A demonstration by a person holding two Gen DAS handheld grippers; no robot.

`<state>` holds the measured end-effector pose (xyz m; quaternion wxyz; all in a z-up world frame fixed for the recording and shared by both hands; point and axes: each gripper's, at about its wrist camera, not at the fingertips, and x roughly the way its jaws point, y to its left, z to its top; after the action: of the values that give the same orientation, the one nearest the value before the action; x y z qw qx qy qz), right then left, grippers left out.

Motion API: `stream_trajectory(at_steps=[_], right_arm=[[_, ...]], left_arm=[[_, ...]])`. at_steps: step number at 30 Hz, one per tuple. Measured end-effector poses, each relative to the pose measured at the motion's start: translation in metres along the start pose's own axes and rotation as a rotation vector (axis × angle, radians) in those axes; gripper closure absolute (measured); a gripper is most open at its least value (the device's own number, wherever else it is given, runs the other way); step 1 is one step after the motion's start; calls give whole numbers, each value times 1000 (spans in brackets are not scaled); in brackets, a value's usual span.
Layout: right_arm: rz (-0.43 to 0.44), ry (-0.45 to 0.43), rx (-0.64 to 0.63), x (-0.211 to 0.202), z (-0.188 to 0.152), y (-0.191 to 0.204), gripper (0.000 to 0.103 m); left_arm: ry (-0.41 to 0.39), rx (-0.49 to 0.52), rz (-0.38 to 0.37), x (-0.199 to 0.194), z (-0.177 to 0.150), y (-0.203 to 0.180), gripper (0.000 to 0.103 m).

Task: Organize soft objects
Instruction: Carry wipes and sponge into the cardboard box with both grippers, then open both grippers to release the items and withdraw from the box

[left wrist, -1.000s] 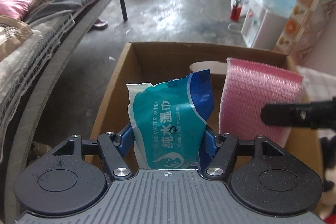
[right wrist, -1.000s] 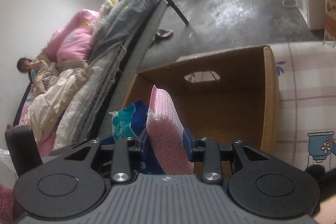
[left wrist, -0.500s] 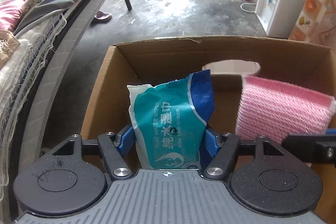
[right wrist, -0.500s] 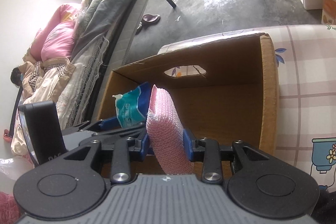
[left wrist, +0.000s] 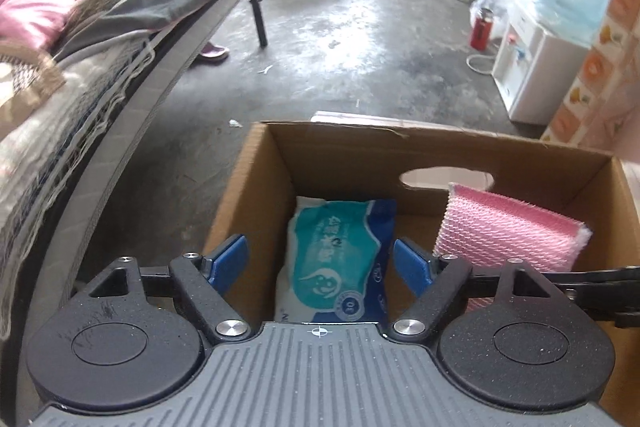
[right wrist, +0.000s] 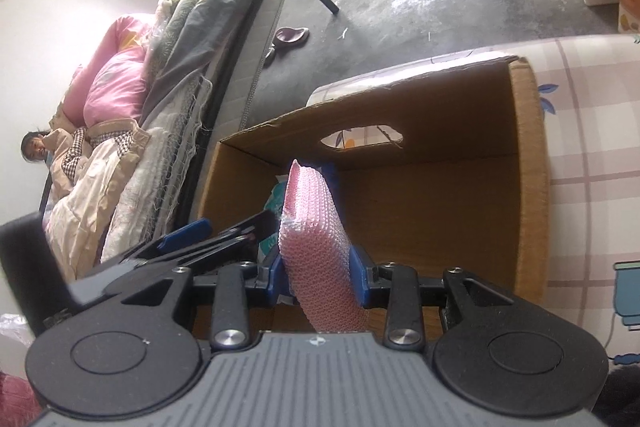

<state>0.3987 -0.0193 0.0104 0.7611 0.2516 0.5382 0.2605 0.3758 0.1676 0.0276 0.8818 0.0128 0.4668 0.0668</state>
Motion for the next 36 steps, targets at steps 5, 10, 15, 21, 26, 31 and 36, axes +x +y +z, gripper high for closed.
stream_trajectory(at_steps=[5,10,15,21,26,31,36], right_arm=[[-36,34,18,24,7,2,63],[-83,17,17,32,7,3,50],[-103,-16,-1,24,6,5,34],[-113,-39,17,21,8,4,28],[-47,-60,13,10,7,3,28],[51,-120,-12,-30,-4,3,28],[152,-186,-67,-94,-33,5,28]], left_arm=[[1,-49,-14,-3,2,11,22],[-15,-49,3,-8,0,9,22],[-24,-61,-12,-10,-1,13,22],[-37,-67,-10,-13,-2,14,22],[-38,-83,-34,-15,-3,17,22],[-58,-98,-66,-28,-7,19,21],[-79,-85,-109,-56,-19,11,20]])
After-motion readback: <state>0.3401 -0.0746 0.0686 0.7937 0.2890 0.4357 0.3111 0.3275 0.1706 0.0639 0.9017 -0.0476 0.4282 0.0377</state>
